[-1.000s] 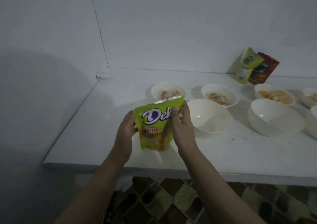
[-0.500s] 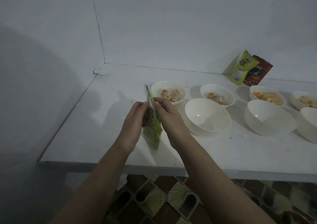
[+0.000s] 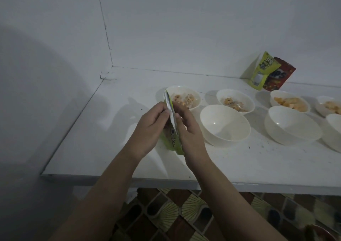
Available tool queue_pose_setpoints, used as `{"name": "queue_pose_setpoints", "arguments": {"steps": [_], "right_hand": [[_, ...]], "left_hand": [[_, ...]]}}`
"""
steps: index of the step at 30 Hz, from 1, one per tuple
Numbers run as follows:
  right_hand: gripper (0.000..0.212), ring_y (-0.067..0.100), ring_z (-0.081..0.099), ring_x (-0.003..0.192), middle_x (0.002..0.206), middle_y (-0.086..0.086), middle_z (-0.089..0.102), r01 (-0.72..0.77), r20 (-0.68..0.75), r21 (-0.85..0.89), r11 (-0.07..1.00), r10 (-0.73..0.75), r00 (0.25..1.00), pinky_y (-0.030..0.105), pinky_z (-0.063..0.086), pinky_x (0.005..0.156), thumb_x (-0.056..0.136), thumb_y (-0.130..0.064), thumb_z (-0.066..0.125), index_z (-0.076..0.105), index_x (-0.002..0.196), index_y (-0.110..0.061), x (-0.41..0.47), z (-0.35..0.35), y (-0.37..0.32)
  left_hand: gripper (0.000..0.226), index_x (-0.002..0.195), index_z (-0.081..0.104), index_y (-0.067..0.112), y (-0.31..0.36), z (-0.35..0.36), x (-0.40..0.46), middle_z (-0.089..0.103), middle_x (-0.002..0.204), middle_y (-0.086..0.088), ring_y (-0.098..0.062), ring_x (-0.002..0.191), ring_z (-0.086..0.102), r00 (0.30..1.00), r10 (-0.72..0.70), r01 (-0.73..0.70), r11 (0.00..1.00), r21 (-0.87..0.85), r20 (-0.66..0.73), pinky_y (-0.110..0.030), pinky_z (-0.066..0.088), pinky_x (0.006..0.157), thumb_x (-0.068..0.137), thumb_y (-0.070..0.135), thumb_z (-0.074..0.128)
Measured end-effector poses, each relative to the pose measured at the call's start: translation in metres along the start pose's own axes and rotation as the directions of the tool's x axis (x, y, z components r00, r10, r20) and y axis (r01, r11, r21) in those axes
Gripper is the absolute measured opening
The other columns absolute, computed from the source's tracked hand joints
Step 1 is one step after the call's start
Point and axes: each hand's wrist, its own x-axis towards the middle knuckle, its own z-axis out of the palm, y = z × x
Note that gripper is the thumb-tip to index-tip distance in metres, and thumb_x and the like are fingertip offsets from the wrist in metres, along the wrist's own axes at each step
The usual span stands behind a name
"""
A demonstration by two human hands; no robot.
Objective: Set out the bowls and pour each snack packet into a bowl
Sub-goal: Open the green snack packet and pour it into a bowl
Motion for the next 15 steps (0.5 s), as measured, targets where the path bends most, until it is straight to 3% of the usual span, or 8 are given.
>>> {"name": "queue_pose_setpoints", "arguments": {"steps": [3, 5, 8, 10, 15], "right_hand": [[0.018, -0.006, 0.059, 0.102, 0.116, -0.019, 0.062, -0.003, -0.051, -0.04, 0.999, 0.001, 0.999, 0.015, 0.051, 0.079, 0.101, -0.029, 0.049, 0.057, 0.117, -0.032, 0.0, -0.003, -0.002], [0.008, -0.001, 0.06, 0.089, 0.098, -0.016, 0.062, -0.003, -0.07, -0.031, 1.0, 0.0, 0.998, 0.017, 0.048, 0.072, 0.101, -0.029, 0.048, 0.055, 0.099, -0.026, -0.001, -0.006, -0.007], [0.022, -0.005, 0.054, 0.071, 0.074, -0.018, 0.055, 0.033, -0.009, -0.081, 0.996, -0.034, 0.999, 0.011, 0.044, 0.066, 0.101, -0.03, 0.047, 0.053, 0.088, -0.014, -0.002, -0.01, -0.017], [0.023, -0.007, 0.052, 0.067, 0.069, -0.019, 0.053, 0.043, 0.035, -0.097, 0.994, -0.039, 0.999, 0.009, 0.043, 0.062, 0.101, -0.027, 0.048, 0.052, 0.087, -0.009, -0.002, -0.012, -0.02], [0.021, -0.004, 0.047, 0.062, 0.065, -0.024, 0.051, 0.053, 0.068, -0.17, 0.984, -0.042, 0.997, 0.01, 0.04, 0.06, 0.103, -0.024, 0.045, 0.048, 0.084, -0.018, -0.005, -0.016, -0.02]], "left_hand": [[0.026, 0.081, 0.048, 0.011, 0.001, 0.0, 0.001, 0.049, 0.082, -0.02, -0.036, 0.078, 0.05, 1.0, 0.008, -0.008, 1.0, -0.001, -0.001, -0.062, 0.048, 0.084, 0.092, 0.034, 0.045], [0.026, 0.079, 0.049, 0.012, 0.0, 0.0, 0.001, 0.048, 0.078, -0.017, -0.03, 0.074, 0.049, 1.0, 0.002, -0.002, 1.0, -0.017, -0.007, -0.062, 0.049, 0.084, 0.09, 0.035, 0.047], [0.023, 0.074, 0.052, 0.017, 0.001, 0.003, 0.001, 0.048, 0.072, -0.009, -0.022, 0.072, 0.048, 1.0, -0.006, 0.006, 1.0, -0.026, -0.005, -0.058, 0.049, 0.081, 0.089, 0.034, 0.049], [0.022, 0.07, 0.05, 0.02, 0.002, 0.005, 0.001, 0.047, 0.068, -0.004, -0.02, 0.07, 0.046, 1.0, -0.008, 0.008, 0.999, -0.039, -0.012, -0.049, 0.049, 0.075, 0.089, 0.032, 0.049], [0.023, 0.066, 0.045, 0.018, 0.003, 0.009, 0.001, 0.038, 0.063, 0.002, -0.017, 0.065, 0.037, 0.998, -0.044, 0.043, 0.998, -0.038, -0.036, -0.038, 0.037, 0.067, 0.087, 0.026, 0.048]]}}
